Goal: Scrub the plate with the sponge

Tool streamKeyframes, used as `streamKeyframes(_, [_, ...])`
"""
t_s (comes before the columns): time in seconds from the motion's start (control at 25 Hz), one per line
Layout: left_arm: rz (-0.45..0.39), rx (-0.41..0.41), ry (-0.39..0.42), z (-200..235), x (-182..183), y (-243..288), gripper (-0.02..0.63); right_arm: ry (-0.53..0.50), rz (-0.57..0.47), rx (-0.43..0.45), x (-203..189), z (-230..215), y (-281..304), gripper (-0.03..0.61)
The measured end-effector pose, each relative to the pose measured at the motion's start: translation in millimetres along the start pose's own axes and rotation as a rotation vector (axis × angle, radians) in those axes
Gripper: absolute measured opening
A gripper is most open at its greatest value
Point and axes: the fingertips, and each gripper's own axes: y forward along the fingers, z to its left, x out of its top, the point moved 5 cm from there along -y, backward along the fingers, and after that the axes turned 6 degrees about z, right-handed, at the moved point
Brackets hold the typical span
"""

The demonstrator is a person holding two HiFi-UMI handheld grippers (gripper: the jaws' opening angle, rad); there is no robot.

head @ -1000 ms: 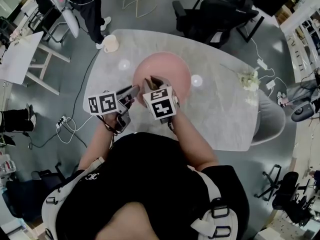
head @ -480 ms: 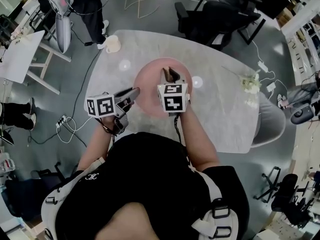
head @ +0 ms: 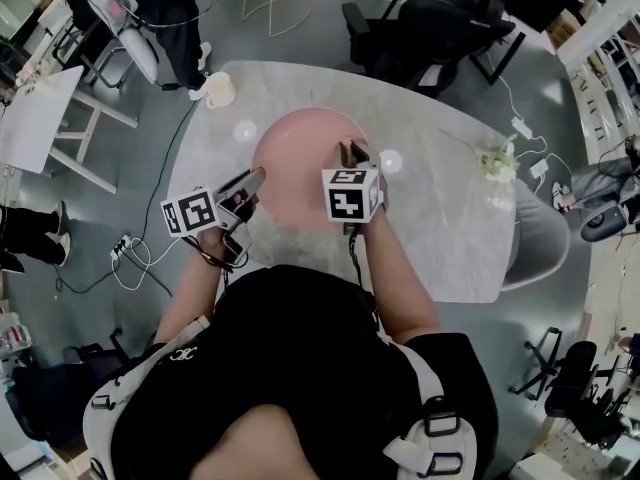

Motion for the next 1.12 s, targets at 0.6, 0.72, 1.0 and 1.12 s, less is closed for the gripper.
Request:
streamKeyframes(0.6, [0.026,0.036,0.057,-2.2,1.0,1.9,0.081,-0.114,-0.136,0.275,27.3,86.8,-6.4,0.064])
streamKeyframes(0.72, [0.015,0.044,0.028,0.4,0.1,1.9,0.081,-0.112,-0.099,0.343,23.8,95.5,-13.6,0.064])
streamKeyframes(1.0, [-0.02,0.079,-0.048,12.8,1.9,-0.3,0.08,-0.217,-0.036,0.498,1.2,132.1,-20.0,0.064])
streamKeyframes(1.12, [-0.027,0.079,-0.064,16.9,2.9,-2.6,0.078,-0.312,-0.032,0.517,-9.9,141.4,-20.8,0.064])
